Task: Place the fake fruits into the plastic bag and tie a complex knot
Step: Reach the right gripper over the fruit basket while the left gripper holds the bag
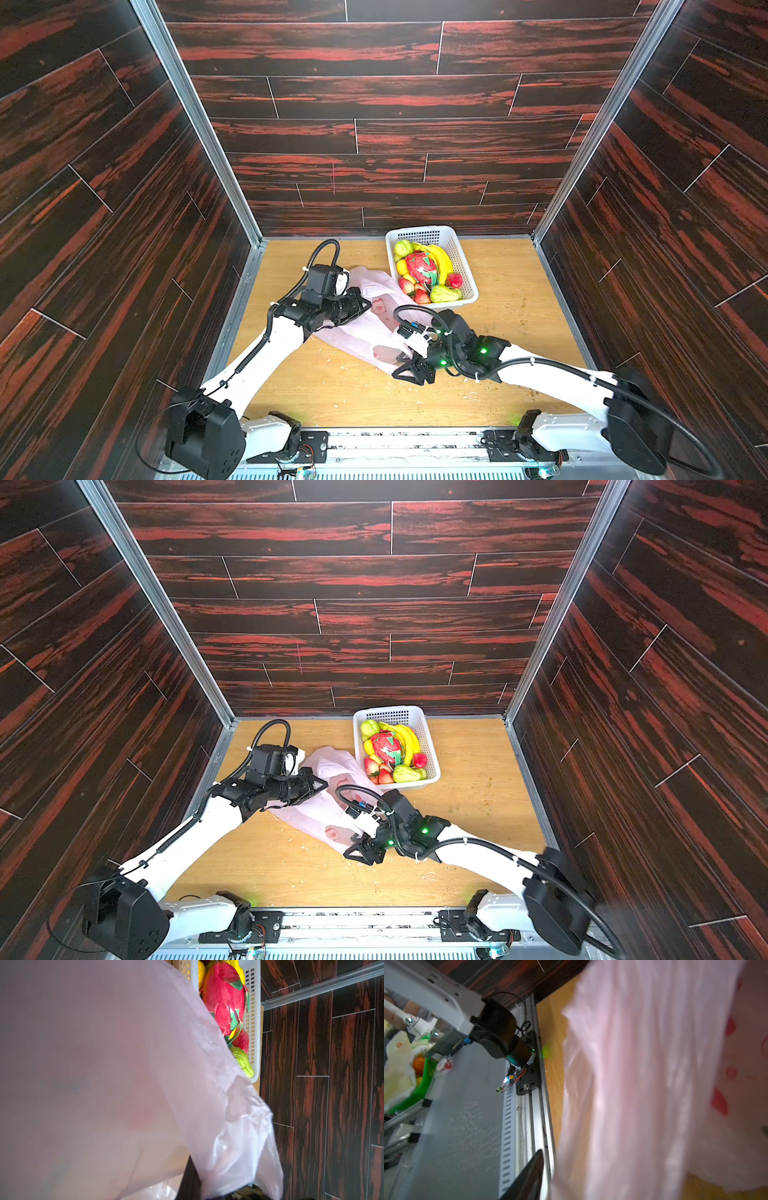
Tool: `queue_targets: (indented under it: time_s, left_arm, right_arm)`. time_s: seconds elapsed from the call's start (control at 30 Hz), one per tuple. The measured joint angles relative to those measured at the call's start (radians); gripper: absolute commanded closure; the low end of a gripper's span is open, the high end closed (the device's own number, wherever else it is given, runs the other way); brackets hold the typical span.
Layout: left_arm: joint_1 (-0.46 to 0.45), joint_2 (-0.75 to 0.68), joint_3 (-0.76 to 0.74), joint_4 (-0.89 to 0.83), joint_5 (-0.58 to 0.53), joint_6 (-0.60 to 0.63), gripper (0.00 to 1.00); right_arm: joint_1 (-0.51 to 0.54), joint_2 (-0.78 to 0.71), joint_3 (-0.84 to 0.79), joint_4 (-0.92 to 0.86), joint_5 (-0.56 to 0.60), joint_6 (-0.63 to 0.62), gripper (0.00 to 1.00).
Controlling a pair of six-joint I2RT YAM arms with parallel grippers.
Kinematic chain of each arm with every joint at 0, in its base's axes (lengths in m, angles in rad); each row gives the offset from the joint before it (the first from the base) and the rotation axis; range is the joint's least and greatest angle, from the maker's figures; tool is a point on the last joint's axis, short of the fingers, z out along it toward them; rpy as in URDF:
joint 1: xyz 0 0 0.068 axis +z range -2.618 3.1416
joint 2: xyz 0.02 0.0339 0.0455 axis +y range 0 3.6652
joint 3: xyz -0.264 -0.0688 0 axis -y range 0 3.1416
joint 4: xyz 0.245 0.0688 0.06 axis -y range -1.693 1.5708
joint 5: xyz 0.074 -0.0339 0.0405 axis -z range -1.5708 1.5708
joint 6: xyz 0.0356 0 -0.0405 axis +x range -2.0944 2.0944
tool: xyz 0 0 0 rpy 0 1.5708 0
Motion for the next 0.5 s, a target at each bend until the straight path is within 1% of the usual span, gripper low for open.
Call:
queue_targets:
  time_s: [0.1,0.17,0.3,0.4,0.5]
  left_arm:
    - [0.000,-0.006,-0.016,0.000,-0.018,0.006,1.00]
    - [0.000,-0.021,-0.031,-0.002,-0.033,0.016,1.00]
    - [0.000,-0.063,-0.068,0.002,-0.052,0.023,1.00]
    - [0.000,-0.079,-0.083,0.005,-0.055,0.023,1.00]
    - [0.000,-0.087,-0.091,0.007,-0.056,0.019,1.00]
  right_arm:
    - [0.001,-0.090,0.027,-0.055,0.034,-0.003,0.20]
    - [0.001,-0.141,0.073,-0.113,0.072,-0.004,0.17]
    - [0.000,-0.228,0.187,-0.225,0.186,0.012,0.08]
    - [-0.010,-0.277,0.263,-0.311,0.279,0.038,0.05]
    - [-0.064,-0.285,0.346,-0.390,0.347,0.073,0.05]
